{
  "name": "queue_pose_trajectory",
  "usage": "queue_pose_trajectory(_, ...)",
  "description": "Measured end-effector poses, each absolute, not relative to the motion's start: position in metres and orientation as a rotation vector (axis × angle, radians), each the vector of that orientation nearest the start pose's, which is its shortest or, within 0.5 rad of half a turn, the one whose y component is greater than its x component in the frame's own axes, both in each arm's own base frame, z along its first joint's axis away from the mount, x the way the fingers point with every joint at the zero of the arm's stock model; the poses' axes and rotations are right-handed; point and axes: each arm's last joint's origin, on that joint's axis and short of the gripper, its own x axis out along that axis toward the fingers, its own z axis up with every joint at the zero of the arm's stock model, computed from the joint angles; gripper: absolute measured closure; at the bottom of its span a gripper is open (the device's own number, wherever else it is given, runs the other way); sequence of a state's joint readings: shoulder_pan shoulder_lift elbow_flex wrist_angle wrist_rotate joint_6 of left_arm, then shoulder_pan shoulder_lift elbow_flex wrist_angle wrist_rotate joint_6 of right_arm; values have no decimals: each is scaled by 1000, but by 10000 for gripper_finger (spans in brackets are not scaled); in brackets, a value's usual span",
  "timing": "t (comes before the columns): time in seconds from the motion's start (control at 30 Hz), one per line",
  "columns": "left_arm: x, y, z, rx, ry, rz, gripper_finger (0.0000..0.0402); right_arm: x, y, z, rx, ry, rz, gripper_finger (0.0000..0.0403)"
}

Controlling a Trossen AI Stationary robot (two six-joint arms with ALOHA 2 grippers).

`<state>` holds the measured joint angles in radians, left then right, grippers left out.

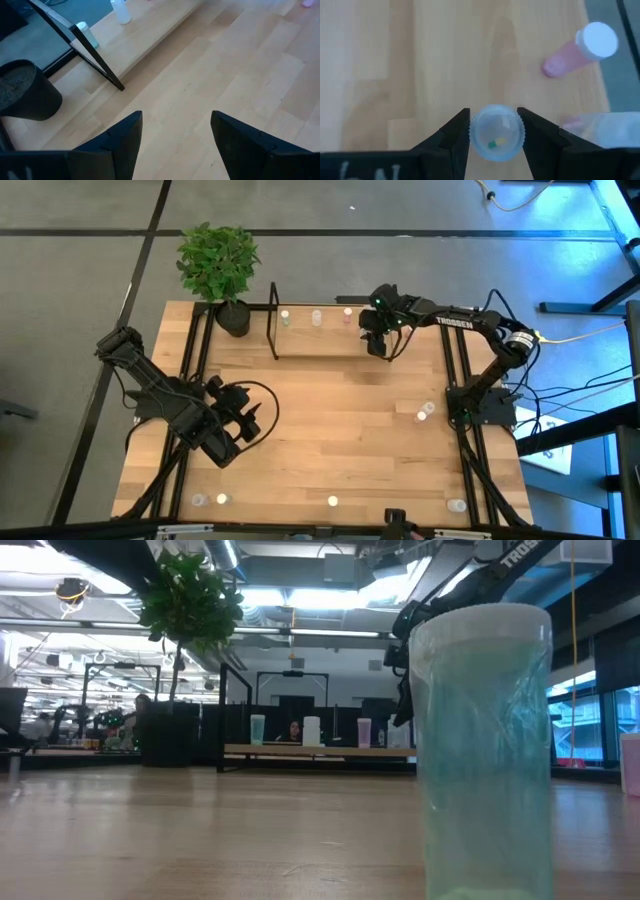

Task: Pick and place medicine bottles onto shelf by color
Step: Put the top transparent medicine bottle on the shelf aligned with the other transparent medicine bottle

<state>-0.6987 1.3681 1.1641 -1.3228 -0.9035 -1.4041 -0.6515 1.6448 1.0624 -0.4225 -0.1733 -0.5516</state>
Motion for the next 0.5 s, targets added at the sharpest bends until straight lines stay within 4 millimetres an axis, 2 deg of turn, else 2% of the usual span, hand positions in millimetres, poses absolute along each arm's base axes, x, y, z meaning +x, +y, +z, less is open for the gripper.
queue_pose_trajectory(0.27, 186, -126, 286, -190, 668, 765, 172, 264, -200, 209, -112, 1053, -211, 247)
queue_pose_trajectory(0.5, 186, -126, 286, -188, 670, 764, 172, 257, -205, 207, -62, 1063, -207, 247)
